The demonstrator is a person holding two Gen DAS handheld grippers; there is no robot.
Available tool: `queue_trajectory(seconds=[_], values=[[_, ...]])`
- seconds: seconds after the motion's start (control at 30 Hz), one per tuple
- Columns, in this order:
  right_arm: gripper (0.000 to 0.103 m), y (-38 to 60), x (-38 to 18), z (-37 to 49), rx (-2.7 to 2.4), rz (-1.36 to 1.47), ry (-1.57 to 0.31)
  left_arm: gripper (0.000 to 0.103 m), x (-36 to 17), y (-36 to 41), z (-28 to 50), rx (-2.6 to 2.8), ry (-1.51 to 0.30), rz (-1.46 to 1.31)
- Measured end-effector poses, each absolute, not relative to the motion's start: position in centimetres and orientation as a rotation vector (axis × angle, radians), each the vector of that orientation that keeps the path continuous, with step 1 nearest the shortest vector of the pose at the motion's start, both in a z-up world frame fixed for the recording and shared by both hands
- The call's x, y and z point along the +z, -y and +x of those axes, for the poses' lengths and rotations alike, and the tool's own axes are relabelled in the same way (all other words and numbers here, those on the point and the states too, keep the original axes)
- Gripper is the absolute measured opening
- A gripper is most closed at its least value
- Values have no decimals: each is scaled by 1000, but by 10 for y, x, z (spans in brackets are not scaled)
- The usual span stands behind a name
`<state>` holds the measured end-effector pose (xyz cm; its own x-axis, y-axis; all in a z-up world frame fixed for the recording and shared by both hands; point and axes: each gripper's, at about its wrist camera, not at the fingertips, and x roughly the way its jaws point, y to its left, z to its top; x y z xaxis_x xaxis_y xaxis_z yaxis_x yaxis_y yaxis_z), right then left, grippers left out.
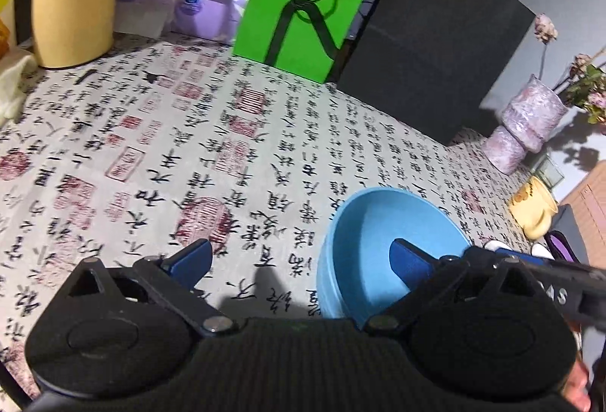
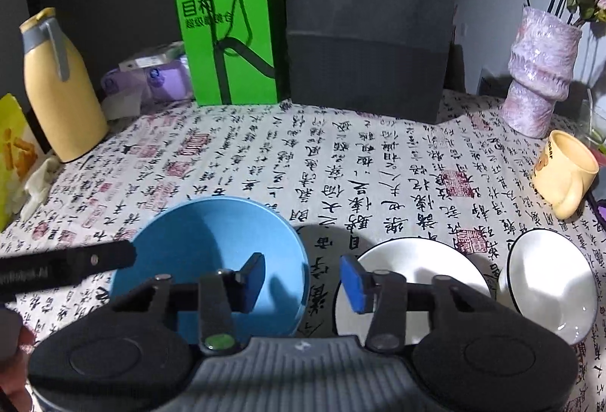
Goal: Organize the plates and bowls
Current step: 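Close the left tool on the blue bowl rim while the right tool closes beside it, then lift and carry the blue bowl with both tools away from the white bowls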
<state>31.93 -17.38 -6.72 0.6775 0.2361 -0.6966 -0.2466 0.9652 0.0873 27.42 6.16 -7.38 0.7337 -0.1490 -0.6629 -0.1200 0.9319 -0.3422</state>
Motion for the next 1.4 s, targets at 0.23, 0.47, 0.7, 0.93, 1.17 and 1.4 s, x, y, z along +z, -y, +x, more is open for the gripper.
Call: queue_trajectory(seconds=[0.23, 0.47, 0.7, 0.93, 1.17, 1.4], values=[[27, 167, -78, 335, 263, -27, -821, 99, -81, -57, 276, -69, -722, -369], [17, 160, -85, 339, 239, -38, -851, 83, -86, -63, 275, -77, -736, -394], [15, 155, -88, 337, 225, -67, -859, 69, -93, -68, 277, -74, -763, -428], [12, 154, -92, 333, 213, -63, -879, 45, -96, -67, 276, -109, -783, -444], [8, 154, -93, 326, 211, -55, -868, 22, -93, -61, 272, -142, -759, -425], [8, 151, -92, 321, 204, -73, -844, 19, -93, -59, 270, -147, -748, -414]])
